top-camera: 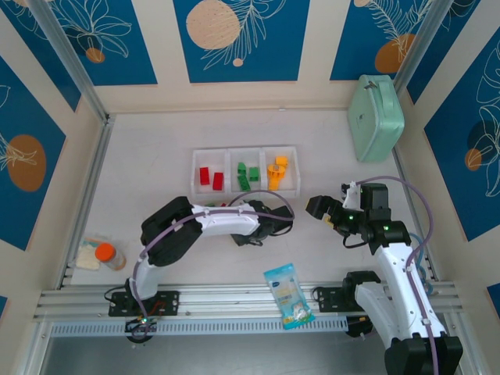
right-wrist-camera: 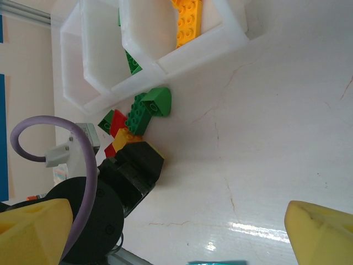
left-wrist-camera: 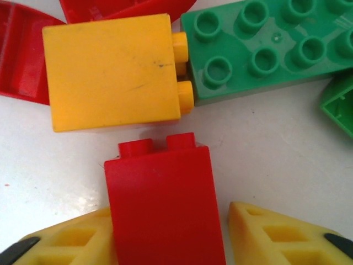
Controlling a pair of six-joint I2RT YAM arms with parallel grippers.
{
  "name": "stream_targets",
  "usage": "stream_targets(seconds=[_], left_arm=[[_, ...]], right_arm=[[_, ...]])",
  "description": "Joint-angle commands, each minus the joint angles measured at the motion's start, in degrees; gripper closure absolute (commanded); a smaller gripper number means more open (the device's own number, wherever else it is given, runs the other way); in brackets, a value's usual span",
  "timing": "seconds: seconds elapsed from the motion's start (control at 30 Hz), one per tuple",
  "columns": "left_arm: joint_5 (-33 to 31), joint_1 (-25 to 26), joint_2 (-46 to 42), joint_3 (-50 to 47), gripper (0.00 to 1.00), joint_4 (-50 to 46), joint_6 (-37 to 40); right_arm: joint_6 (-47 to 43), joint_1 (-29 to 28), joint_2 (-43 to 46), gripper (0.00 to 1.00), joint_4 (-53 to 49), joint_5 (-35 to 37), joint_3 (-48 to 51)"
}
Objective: Sort the legos into containers by color
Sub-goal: Pick up the lego from the center of the table, then place the lego in the container.
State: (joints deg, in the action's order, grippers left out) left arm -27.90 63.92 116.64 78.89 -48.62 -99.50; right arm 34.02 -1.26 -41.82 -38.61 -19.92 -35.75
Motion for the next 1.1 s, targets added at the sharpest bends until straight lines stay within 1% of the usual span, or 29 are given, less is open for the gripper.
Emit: stream_targets(seconds=[0.0,0.03,0.07,0.17,0.27,0.33,0.4,0.43,0.5,0.6,0.77,0.83,0.9,1.07], left_arm=[[1.8,-1.2,-0.9,-4.0,0.59,1.7,0.2],[1.5,-1.2,-1.6,-5.2,0.63,2.1,0.4],[1.6,-1.4,-2.3,-6.4,0.65,3.2,1.6],[4.1,-2.6,-3.4,-9.1,0.66,4.7,5.8],[5.6,-3.0,-5.4,-11.3,0.71,5.5,10.1],[7.0,-2.9,-7.1,-12.1,0.72,6.2,13.7],[9.3,-2.9,-8.5,-12.3,0.72,8.1,19.8],[10.3,-2.9,-8.6,-11.3,0.73,7.9,22.6],[12.0,-2.9,-7.9,-7.9,0.73,4.0,27.5],[13.2,-2.8,-7.3,-3.4,0.73,-1.1,32.8],[15.0,-3.3,-11.3,-2.5,0.74,-0.5,38.5],[15.8,-4.6,-12.7,-2.1,0.75,-0.9,41.5],[15.3,-7.6,-13.6,-0.7,0.74,-3.8,43.5],[14.6,-15.9,-16.9,1.9,0.74,-5.2,50.8]], right_arm=[[-0.8,0.4,0.1,0.01,-1.4,-0.6,-0.3],[-0.9,0.4,0.1,0.01,-1.4,-0.5,-0.4],[-0.9,0.5,0.1,0.01,-1.4,-0.5,-0.3],[-0.7,0.6,-0.1,0.01,-1.3,-0.5,-0.3],[-0.7,0.6,-0.3,0.01,-1.1,-0.5,-0.2],[-0.7,0.6,-0.5,0.01,-1.0,-0.4,-0.2],[-0.6,0.6,-0.6,0.01,-0.9,-0.3,-0.1],[-0.6,0.6,-0.6,0.01,-0.8,-0.2,-0.1],[-0.5,0.6,-0.8,0.01,-0.4,-0.1,0.1],[-0.2,0.6,-1.1,0.01,0.1,0.1,0.3],[-0.3,0.8,-1.8,0.01,-0.2,0.2,-0.2],[-0.4,1.0,-1.7,0.01,-0.3,0.3,-0.3],[-0.5,1.1,-1.5,0.01,-0.2,0.3,-0.3],[-0.7,1.3,-1.9,0.01,-0.3,0.3,-0.7]])
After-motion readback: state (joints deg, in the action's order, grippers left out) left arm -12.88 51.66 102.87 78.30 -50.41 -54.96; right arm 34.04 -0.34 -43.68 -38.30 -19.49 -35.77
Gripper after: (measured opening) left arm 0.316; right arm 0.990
